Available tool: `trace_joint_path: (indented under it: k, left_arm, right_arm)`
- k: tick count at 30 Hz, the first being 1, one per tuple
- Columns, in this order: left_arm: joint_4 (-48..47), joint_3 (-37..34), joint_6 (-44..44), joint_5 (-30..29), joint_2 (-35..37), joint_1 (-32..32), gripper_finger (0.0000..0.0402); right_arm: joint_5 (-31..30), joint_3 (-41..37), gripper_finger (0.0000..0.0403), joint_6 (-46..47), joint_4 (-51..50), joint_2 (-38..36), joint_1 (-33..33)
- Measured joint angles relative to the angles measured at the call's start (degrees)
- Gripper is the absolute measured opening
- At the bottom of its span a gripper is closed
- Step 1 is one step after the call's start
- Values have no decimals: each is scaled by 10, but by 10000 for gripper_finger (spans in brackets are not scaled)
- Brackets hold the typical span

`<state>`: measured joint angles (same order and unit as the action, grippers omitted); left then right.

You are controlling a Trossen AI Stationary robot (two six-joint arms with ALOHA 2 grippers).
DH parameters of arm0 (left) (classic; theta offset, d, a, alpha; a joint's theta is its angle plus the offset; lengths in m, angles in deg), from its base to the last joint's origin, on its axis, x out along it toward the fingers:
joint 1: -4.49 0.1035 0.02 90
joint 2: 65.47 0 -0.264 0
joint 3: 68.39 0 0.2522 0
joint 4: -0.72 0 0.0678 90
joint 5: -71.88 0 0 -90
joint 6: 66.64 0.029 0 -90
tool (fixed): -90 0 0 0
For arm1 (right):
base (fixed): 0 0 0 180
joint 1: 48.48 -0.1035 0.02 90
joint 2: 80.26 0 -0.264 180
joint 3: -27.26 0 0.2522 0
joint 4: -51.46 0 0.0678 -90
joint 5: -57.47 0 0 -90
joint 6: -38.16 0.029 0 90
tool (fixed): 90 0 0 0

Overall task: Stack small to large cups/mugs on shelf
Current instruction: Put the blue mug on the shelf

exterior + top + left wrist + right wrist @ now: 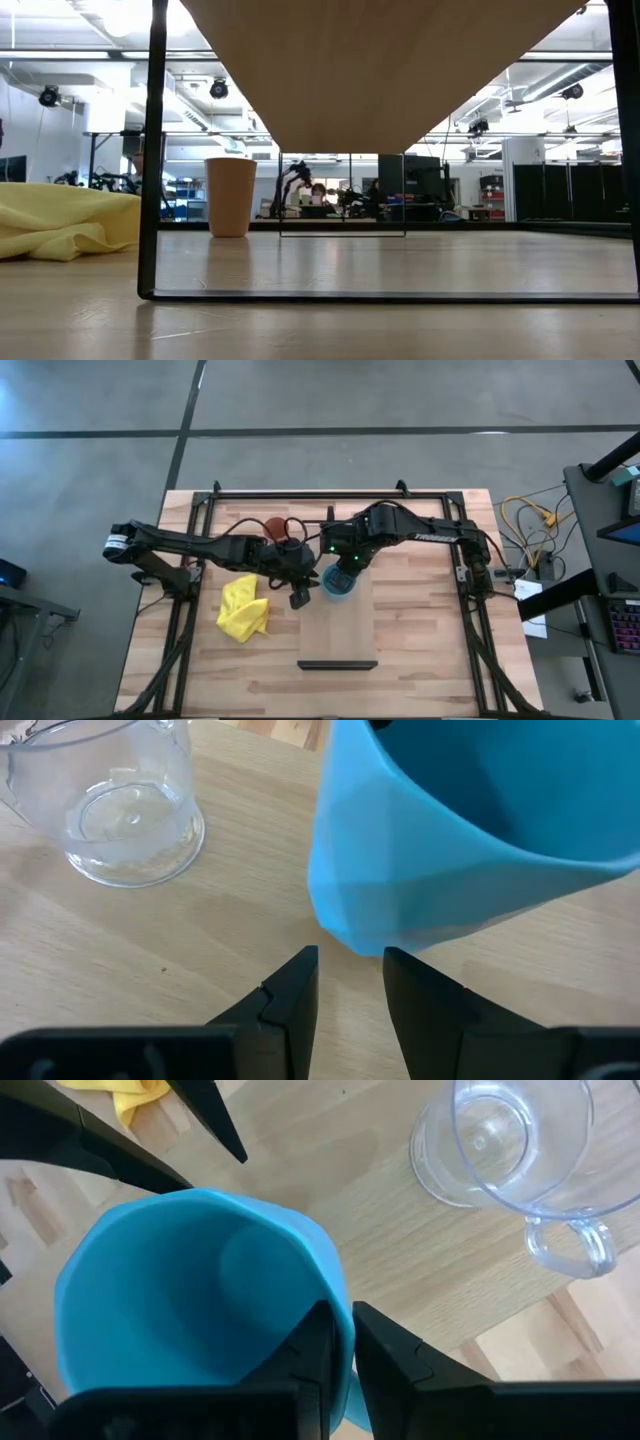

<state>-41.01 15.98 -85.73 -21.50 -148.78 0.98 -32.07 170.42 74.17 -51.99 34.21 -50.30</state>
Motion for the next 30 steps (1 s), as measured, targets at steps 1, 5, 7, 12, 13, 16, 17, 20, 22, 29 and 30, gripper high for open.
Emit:
trace_joint_path:
  k: [1, 5, 7, 12, 13, 16, 17, 20, 22, 29, 30]
  left_arm:
    - [0, 0, 0, 0, 0, 0, 102]
    - [0, 0, 0, 0, 0, 0, 102]
    - [0, 0, 0, 0, 0, 0, 102]
    - [0, 0, 0, 0, 0, 0, 102]
    - [0, 0, 0, 0, 0, 0, 102]
    - [0, 0, 0, 0, 0, 0, 102]
    - [0, 0, 0, 0, 0, 0, 102]
    - [0, 0, 0, 0, 0, 0, 102]
    - [0, 0, 0, 0, 0, 0, 102]
    - [0, 0, 0, 0, 0, 0, 102]
    - [0, 0, 0, 0, 0, 0, 102]
  right_arm:
    - [0, -1, 34, 0, 0, 0, -1]
    - [0, -4, 34, 0, 0, 0, -6]
    - [0, -7, 34, 0, 0, 0, -8]
    - [-3, -12, 34, 0, 2, 1, -9]
    - [-3, -13, 34, 0, 2, 0, -9]
    - [-5, -19, 34, 0, 3, 1, -9]
    - [-5, -22, 34, 0, 4, 1, -9]
    - [-5, -30, 34, -3, 7, 1, -9]
    - [-5, -33, 34, -5, 8, 0, -9]
    - [-17, -34, 34, -20, 18, 0, -9]
    - [-17, -34, 34, -20, 18, 0, -9]
